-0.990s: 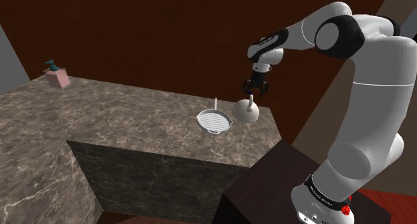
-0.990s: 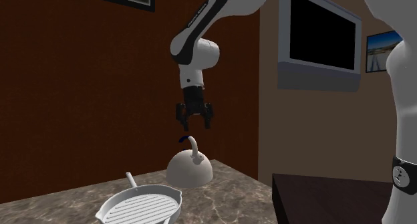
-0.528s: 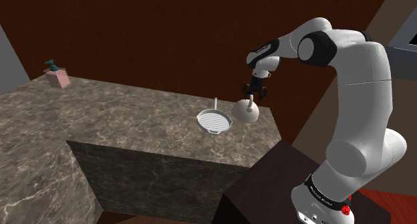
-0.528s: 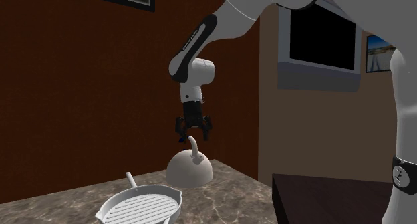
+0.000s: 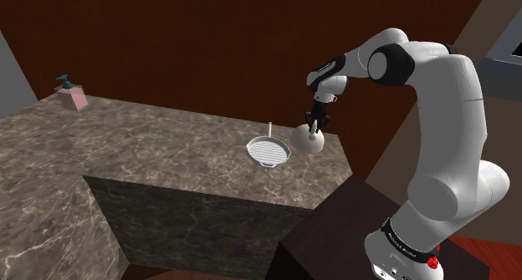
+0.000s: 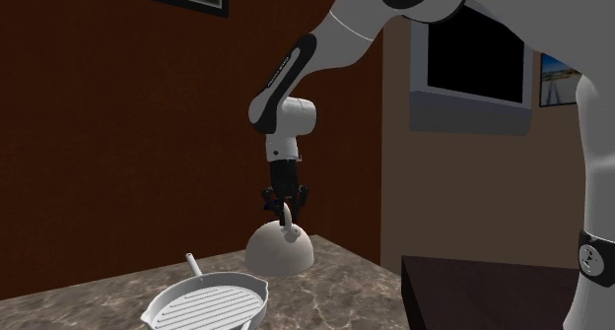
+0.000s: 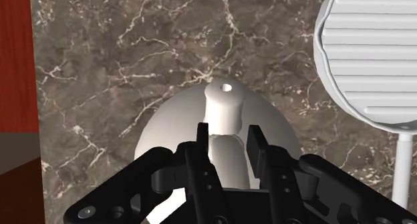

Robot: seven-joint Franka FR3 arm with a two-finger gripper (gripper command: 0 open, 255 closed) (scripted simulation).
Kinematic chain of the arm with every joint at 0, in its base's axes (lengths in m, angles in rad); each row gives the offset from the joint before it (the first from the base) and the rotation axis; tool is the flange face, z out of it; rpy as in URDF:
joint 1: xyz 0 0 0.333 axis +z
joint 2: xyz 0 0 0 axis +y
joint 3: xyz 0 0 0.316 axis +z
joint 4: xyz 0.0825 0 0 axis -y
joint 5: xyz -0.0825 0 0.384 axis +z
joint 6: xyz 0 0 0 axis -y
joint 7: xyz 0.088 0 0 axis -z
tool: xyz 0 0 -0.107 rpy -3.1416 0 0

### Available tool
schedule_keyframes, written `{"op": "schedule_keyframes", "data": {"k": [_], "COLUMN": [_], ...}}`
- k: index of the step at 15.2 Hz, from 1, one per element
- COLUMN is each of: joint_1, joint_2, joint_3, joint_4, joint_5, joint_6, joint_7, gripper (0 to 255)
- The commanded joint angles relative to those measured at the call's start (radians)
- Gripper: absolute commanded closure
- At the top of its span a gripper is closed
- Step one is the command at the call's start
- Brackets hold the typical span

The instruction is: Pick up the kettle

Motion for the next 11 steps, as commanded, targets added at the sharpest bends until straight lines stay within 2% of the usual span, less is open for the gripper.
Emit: {"op": "schedule_keyframes", "data": {"k": [1, 8, 11], "joint_1": [-0.001, 0.001, 0.004], "joint_2": [0.002, -0.003, -0.029], "joint_3": [0.0, 0.0, -0.005], "joint_4": [0.002, -0.006, -0.006], "joint_5": [0.0, 0.0, -0.007], "joint_6": [0.0, 0.004, -0.022], "joint_7": [-0.001, 0.0, 0.005], "gripper": [255, 255, 255]}}
